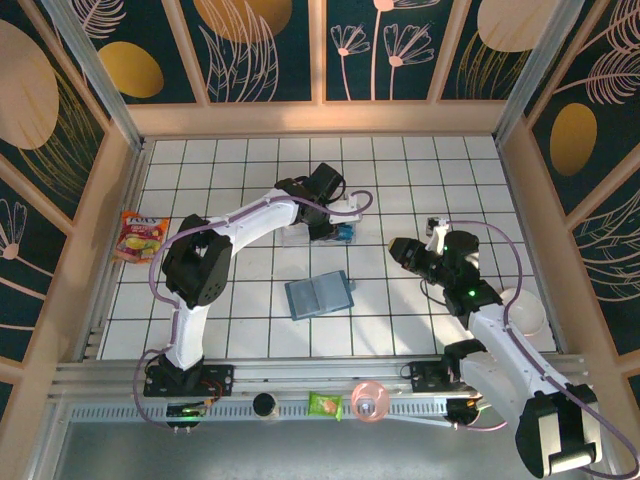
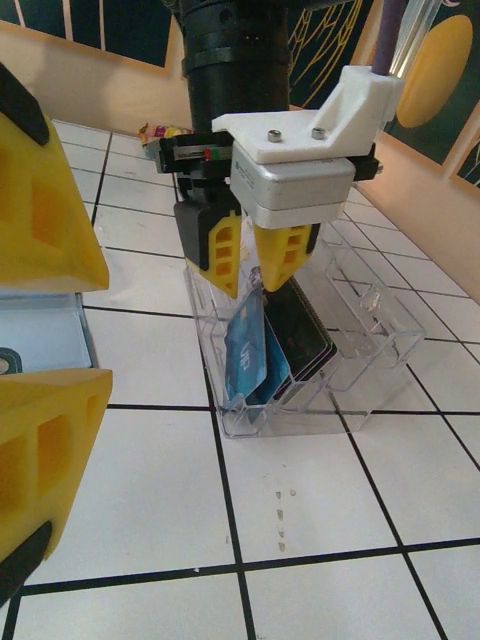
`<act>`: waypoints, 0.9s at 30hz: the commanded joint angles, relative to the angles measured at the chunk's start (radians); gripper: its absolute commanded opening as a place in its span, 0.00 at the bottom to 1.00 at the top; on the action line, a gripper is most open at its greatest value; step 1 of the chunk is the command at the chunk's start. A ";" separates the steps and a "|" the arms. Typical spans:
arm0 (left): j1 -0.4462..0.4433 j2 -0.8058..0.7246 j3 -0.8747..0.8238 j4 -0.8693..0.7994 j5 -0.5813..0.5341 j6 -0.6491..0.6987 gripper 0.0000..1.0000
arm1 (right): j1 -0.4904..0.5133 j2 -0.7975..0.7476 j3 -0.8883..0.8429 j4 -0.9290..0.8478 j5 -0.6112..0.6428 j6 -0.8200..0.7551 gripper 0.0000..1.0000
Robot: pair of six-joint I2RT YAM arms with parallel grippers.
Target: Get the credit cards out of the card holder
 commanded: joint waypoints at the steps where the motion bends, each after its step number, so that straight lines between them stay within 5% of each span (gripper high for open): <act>1: -0.003 -0.036 0.017 0.026 -0.015 -0.037 0.34 | -0.009 -0.003 -0.011 0.029 -0.018 -0.002 0.28; 9: 0.032 -0.192 -0.006 0.227 0.039 -0.237 0.34 | 0.088 0.065 0.007 0.007 -0.009 -0.053 0.43; 18: 0.076 -0.617 -0.586 0.941 0.080 -0.940 0.71 | 0.476 0.325 0.195 -0.081 0.204 -0.193 0.47; 25: 0.083 -0.885 -0.946 0.958 -0.081 -1.195 0.99 | 0.698 0.559 0.349 -0.137 0.295 -0.274 0.48; 27: 0.085 -0.959 -1.013 0.915 -0.100 -1.222 0.99 | 0.752 0.633 0.386 -0.152 0.335 -0.285 0.49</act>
